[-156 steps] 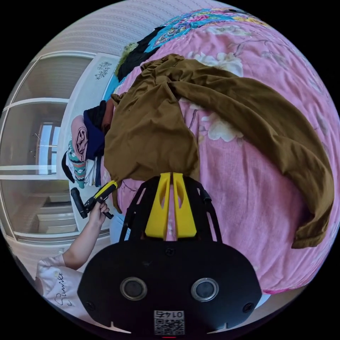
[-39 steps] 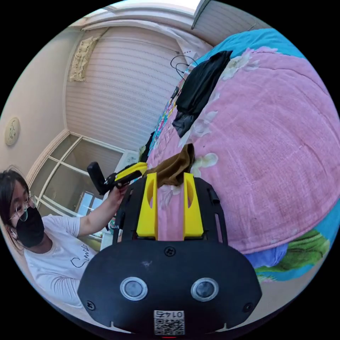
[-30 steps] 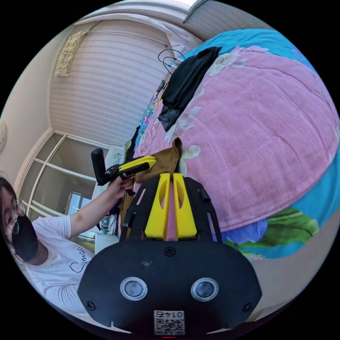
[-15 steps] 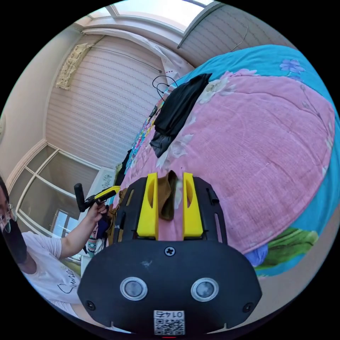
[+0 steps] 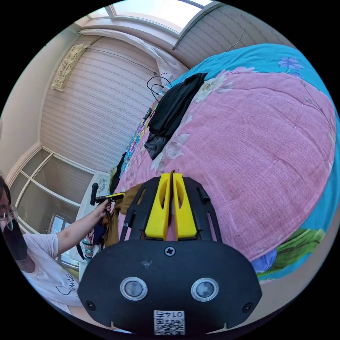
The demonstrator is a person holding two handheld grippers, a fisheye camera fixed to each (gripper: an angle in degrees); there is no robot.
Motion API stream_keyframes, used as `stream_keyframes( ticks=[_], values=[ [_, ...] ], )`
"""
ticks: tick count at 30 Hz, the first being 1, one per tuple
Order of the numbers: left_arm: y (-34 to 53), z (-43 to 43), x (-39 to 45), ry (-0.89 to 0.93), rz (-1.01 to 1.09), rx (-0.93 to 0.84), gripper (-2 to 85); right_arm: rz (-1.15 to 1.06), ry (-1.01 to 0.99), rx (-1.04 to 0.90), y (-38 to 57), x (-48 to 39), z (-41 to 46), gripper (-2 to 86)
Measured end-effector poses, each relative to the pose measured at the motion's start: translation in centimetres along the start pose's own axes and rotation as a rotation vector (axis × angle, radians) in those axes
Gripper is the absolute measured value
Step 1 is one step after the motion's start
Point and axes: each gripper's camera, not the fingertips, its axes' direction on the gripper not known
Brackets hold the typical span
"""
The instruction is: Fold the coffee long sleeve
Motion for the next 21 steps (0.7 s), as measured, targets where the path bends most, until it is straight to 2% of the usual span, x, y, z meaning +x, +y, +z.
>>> stream_keyframes(
  ticks=[4, 9, 11, 15, 18, 21],
  values=[
    [-0.4, -1.5, -0.5, -0.032, 0.041, 0.041, -0.6, 0.002, 0.000, 0.038, 0.1, 1.3, -0.7, 0.4],
    [0.0, -2.8, -2.1, -0.013, -0.056, 0.199, -0.9, 0.009, -0.005, 0.083, 0.4, 3.0, -0.9, 0.4],
    [-0.1, -1.6, -2.3, 0.013, -0.055, 0.141, -0.9, 0.007, -0.001, 0.110, 0.6, 3.6, -1.2, 0.4],
    [0.4, -1.1, -2.8, 0.005, -0.064, 0.108, 0.1, 0.040, -0.020, 0.098, 0.9, 6.2, -0.2, 0.7],
    [1.4, -3.7, -3.5, 0.012, -0.080, 0.171, 3.8, 0.048, -0.035, 0.146, 1.5, 7.8, -0.5, 1.2],
    [2.7, -7.3, -2.1, -0.035, 0.047, 0.233, 5.2, 0.061, -0.089, 0.197, 2.5, 9.9, -1.5, 2.7]
  ],
)
